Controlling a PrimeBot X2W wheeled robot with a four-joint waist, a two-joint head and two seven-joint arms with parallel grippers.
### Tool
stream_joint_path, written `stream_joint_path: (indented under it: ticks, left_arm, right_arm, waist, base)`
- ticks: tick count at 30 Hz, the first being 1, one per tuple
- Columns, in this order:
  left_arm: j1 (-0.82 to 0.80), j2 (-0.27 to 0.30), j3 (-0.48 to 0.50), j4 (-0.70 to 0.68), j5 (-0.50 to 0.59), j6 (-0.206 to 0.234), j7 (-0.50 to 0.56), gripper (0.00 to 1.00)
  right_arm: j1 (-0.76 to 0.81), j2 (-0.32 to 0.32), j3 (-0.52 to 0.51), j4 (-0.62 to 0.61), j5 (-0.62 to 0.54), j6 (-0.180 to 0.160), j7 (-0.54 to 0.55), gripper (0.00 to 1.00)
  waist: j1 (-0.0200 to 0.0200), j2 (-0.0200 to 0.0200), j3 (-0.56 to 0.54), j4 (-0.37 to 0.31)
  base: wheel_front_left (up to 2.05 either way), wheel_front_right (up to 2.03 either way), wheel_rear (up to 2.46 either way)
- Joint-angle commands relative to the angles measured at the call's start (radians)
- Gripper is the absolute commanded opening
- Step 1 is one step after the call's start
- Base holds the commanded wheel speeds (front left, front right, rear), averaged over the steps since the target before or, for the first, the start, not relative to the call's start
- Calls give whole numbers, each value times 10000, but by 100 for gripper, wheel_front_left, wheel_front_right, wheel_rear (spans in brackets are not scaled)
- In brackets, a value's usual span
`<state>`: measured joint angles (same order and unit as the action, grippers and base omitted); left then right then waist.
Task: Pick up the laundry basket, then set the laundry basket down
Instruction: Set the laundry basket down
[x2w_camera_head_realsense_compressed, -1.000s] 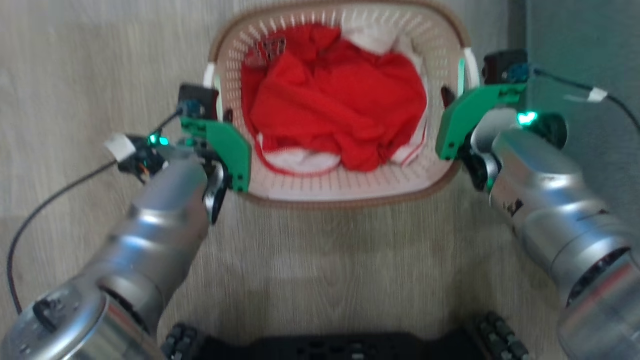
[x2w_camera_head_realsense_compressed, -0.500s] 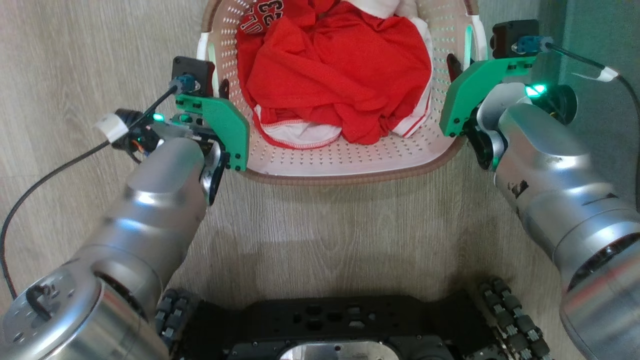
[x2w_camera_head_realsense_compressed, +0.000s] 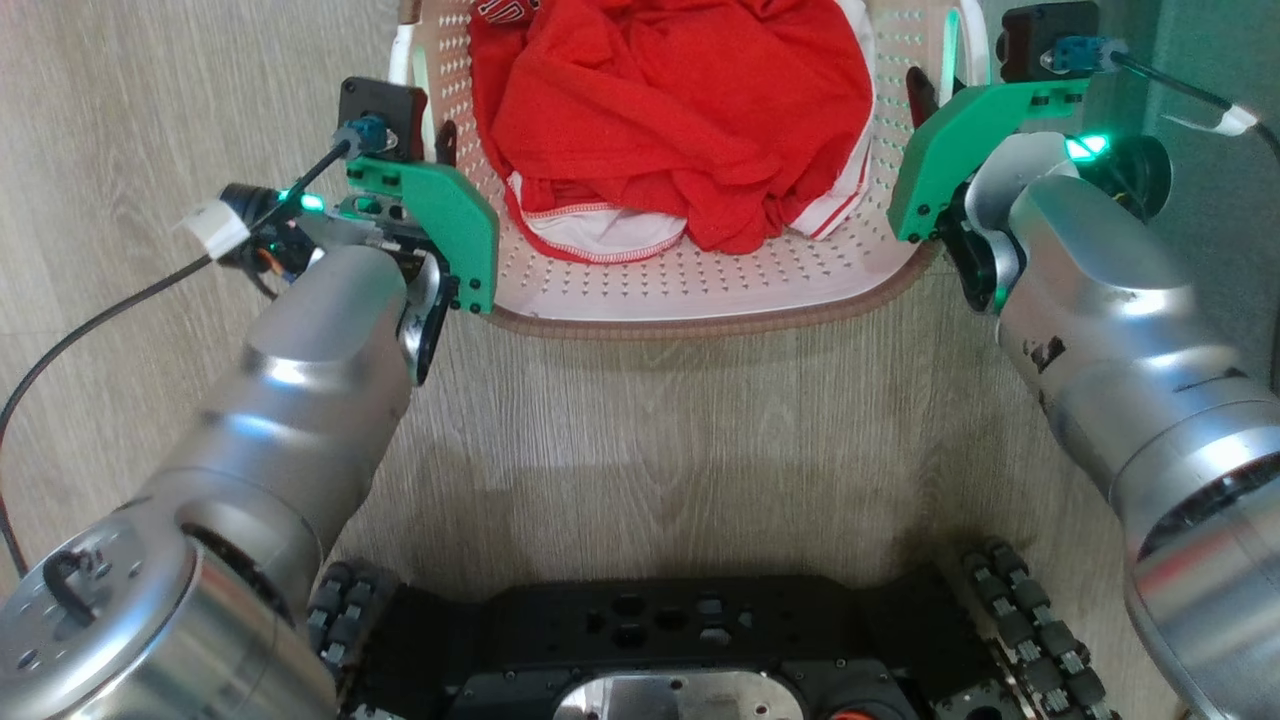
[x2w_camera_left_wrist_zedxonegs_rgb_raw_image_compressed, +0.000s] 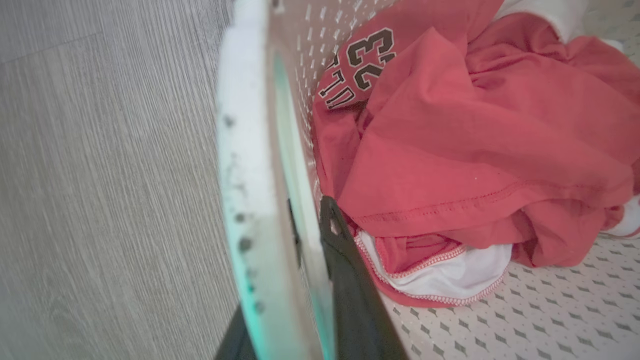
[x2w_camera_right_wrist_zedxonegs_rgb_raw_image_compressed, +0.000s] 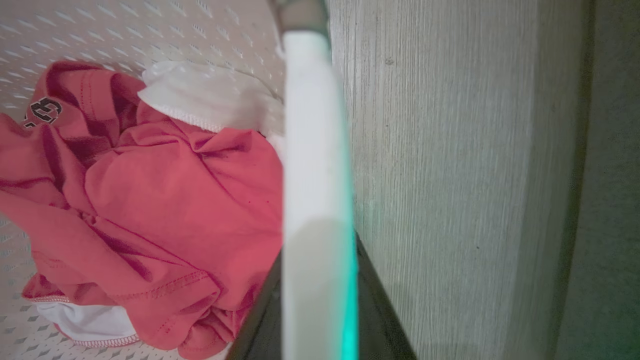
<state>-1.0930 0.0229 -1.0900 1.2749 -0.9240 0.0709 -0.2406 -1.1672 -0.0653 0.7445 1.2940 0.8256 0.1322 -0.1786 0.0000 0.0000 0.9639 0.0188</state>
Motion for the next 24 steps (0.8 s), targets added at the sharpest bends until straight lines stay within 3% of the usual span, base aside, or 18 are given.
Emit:
stream_joint_path:
  ticks: [1,5,10,15,16,18,20,21,22,24]
  left_arm:
    - [-25,275,-87,81,232,59,-142,0]
    - [-57,275,-66,93,219,88,-166,0]
    - [-86,274,-23,104,177,94,-188,0]
    - [-86,274,-5,110,123,115,-196,0]
    - [-84,274,6,110,104,135,-197,19]
    - [-76,274,16,108,72,162,-199,38]
    - [-80,274,41,105,36,218,-201,50]
    - [-79,274,49,106,23,235,-203,83]
    - [-74,274,67,106,1,254,-204,93]
    - [-51,274,108,109,-45,282,-205,98]
  right_arm:
    - [309,97,79,-33,-217,-15,-159,0]
    - [328,120,-268,-33,-573,-15,-193,18]
    - [327,141,-752,-33,-1047,-15,-171,20]
    - [322,147,-968,-33,-1252,-15,-187,47]
    - [322,148,-976,-33,-1264,-15,-190,60]
    - [322,148,-980,-33,-1267,-15,-195,100]
    - [323,149,-969,-33,-1252,-15,-198,100]
    - [322,149,-959,-33,-1235,-15,-205,100]
    - [320,149,-950,-33,-1216,-15,-231,100]
    - [327,149,-929,-33,-1187,-15,-272,100]
  waist:
    - [0,0,11,2]
    - [0,0,47,-2]
    - [0,0,84,-9]
    - [0,0,90,33]
    - [0,0,85,39]
    - [0,0,69,46]
    - [0,0,39,48]
    - [0,0,18,47]
    - [0,0,-8,45]
    - [0,0,-84,34]
  base:
    - [0,0,0]
    - [0,0,0]
    - [0,0,0]
    - [0,0,0]
    - [0,0,0]
    - [0,0,0]
    - [0,0,0]
    - [0,0,0]
    - [0,0,0]
    - [0,0,0]
